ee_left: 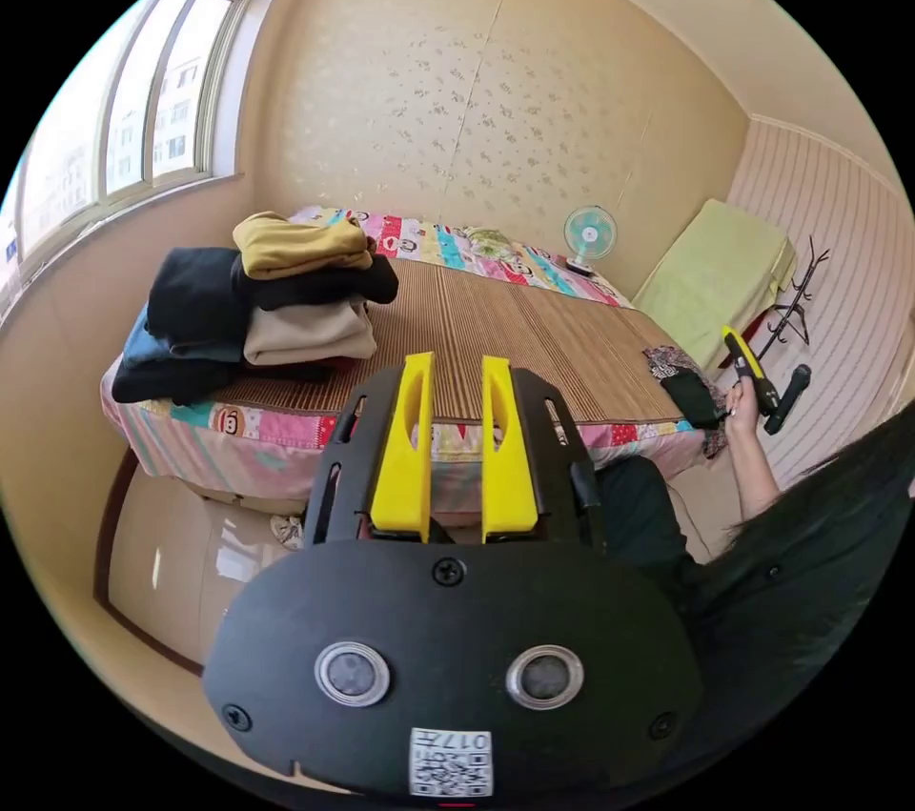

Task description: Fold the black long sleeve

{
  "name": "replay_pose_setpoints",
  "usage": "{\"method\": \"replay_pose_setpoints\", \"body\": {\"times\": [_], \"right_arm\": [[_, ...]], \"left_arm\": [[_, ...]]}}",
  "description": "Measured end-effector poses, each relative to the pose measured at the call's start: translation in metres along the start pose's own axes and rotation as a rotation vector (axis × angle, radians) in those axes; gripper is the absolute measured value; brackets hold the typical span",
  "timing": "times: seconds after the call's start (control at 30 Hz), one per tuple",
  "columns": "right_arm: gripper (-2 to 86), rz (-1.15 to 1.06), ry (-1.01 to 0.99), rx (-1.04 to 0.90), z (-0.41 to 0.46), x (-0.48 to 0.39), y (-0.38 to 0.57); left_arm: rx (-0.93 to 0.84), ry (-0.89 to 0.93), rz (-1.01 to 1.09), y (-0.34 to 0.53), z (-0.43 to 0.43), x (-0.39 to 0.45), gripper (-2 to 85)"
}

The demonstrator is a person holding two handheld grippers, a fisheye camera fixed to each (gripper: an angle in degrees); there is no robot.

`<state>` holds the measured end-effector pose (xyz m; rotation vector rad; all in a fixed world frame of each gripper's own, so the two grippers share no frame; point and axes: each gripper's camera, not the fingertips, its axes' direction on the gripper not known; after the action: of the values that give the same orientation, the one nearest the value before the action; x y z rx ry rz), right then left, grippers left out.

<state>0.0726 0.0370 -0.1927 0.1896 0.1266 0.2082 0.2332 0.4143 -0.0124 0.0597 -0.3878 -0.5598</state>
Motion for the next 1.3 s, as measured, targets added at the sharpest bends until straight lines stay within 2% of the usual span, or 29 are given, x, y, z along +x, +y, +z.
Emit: {"method": "replay_pose_setpoints", "body": {"times": [0.13, 0.23, 0.3, 0.43, 0.53, 0.6, 0.67, 0.7, 0.77, 0.83, 0.9, 1.0, 1.1, 1.17, 1.3], "right_arm": [[1.6, 0.269, -0.096, -0.185, 0.073, 0.076, 0.04], [4.1, 0.312, 0.016, -0.298, 0.118, 0.116, 0.058], [6.8, 0.311, 0.098, -0.355, 0.144, 0.141, 0.056], [10.5, 0.387, 0.195, -0.419, 0.207, 0.227, 0.042], [12.8, 0.508, 0.241, -0.536, 0.265, 0.296, 0.045], [13.5, 0.543, 0.257, -0.626, 0.302, 0.325, 0.052], [12.9, 0.678, 0.264, -0.788, 0.35, 0.355, 0.082], [12.3, 0.686, 0.281, -0.772, 0.354, 0.357, 0.084], [7.9, 0.568, 0.446, -0.798, 0.365, 0.347, 0.078], [5.5, 0.474, 0.468, -0.828, 0.374, 0.337, 0.074], [4.4, 0.549, 0.426, -0.806, 0.369, 0.339, 0.063], [3.6, 0.62, 0.237, -0.65, 0.353, 0.33, 0.029], [3.2, 0.525, 0.005, -0.502, 0.35, 0.287, -0.022], [3.0, 0.435, -0.246, -0.409, 0.356, 0.234, -0.063], [2.8, 0.367, -0.597, -0.411, 0.38, 0.125, -0.089]], "left_arm": [[-0.001, 0.043, -0.062, -0.004, -0.018, 0.011, 7.9], [0.009, -0.111, -0.044, -0.015, -0.041, 0.031, 7.9], [0.012, -0.279, -0.004, -0.027, -0.057, 0.05, 7.9], [0.015, -0.359, 0.013, -0.049, -0.062, 0.062, 6.9], [0.031, -0.199, -0.069, -0.067, -0.053, 0.047, 6.6], [0.061, 0.012, -0.21, -0.068, -0.045, 0.017, 6.6], [0.085, 0.127, -0.312, -0.062, -0.043, -0.005, 6.6], [0.093, 0.177, -0.368, -0.058, -0.042, -0.019, 6.6], [0.097, 0.214, -0.434, -0.052, -0.045, -0.037, 6.6], [0.115, 0.216, -0.475, -0.047, -0.053, -0.052, 6.6], [0.146, 0.197, -0.511, -0.042, -0.063, -0.067, 6.6], [0.155, 0.202, -0.54, -0.041, -0.069, -0.084, 6.6], [0.145, 0.238, -0.51, -0.047, -0.071, -0.094, 6.6], [0.143, 0.234, -0.481, -0.051, -0.075, -0.095, 6.5], [0.144, 0.202, -0.415, -0.05, -0.086, -0.102, 6.4]]}}
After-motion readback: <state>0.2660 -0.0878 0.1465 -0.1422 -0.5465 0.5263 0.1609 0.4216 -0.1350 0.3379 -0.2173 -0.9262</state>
